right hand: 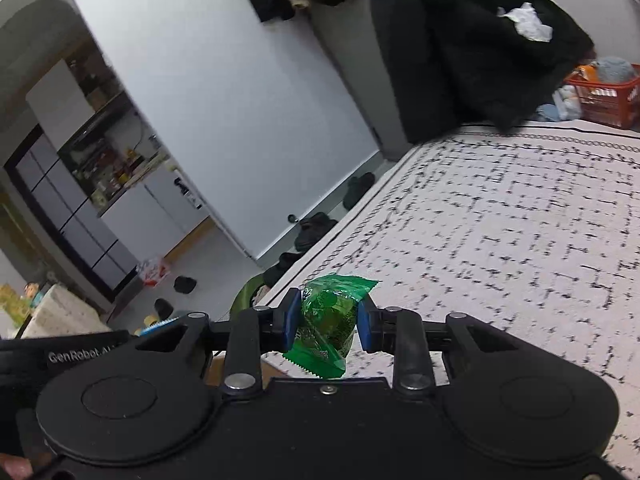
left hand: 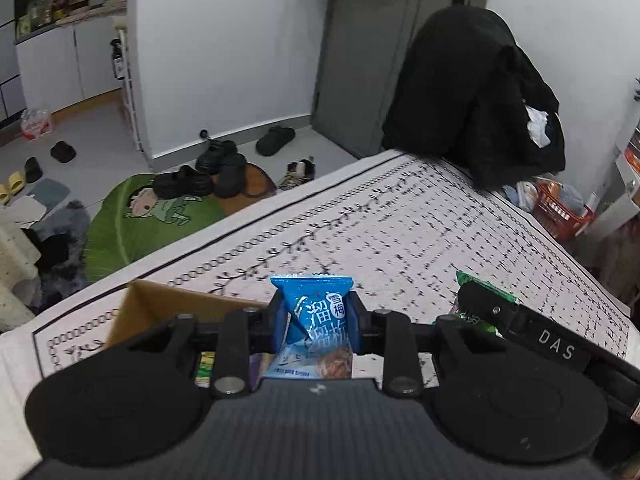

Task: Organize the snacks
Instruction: 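Carry both candies over the box and open both tools to drop them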

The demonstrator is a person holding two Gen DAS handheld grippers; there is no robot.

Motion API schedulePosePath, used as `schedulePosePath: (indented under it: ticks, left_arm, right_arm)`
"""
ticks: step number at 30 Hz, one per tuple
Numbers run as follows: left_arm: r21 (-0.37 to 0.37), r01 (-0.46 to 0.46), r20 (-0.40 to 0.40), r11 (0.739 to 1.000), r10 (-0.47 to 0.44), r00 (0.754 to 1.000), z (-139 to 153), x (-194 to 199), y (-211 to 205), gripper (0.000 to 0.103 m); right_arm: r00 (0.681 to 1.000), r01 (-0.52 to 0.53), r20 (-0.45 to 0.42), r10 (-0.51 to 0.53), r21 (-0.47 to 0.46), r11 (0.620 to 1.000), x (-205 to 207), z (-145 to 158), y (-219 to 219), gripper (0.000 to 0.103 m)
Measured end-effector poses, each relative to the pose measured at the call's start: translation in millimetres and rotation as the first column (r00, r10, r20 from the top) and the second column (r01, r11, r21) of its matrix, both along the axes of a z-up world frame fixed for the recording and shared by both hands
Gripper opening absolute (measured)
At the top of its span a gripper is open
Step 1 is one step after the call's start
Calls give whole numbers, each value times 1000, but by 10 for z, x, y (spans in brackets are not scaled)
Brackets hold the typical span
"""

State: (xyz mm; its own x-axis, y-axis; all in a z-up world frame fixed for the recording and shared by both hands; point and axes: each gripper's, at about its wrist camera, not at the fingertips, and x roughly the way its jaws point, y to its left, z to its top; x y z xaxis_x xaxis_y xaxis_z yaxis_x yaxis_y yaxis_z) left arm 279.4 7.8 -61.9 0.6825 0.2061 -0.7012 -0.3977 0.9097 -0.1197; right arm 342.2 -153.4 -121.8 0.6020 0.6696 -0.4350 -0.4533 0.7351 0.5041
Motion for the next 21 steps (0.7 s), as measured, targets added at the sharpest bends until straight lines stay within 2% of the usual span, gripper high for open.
schedulePosePath:
  ticks: [9,21]
  left_arm:
    - [-7,-64,8,998,64,998,134,-255,370,29]
    - [-64,-139,-12,988,139,990,92,-486,839,29]
  right_arm:
    - [996,-76,34,77,-23,997,-220,59,409,30]
    - [989,-142,42,145,-65,988,-391,6,852,30]
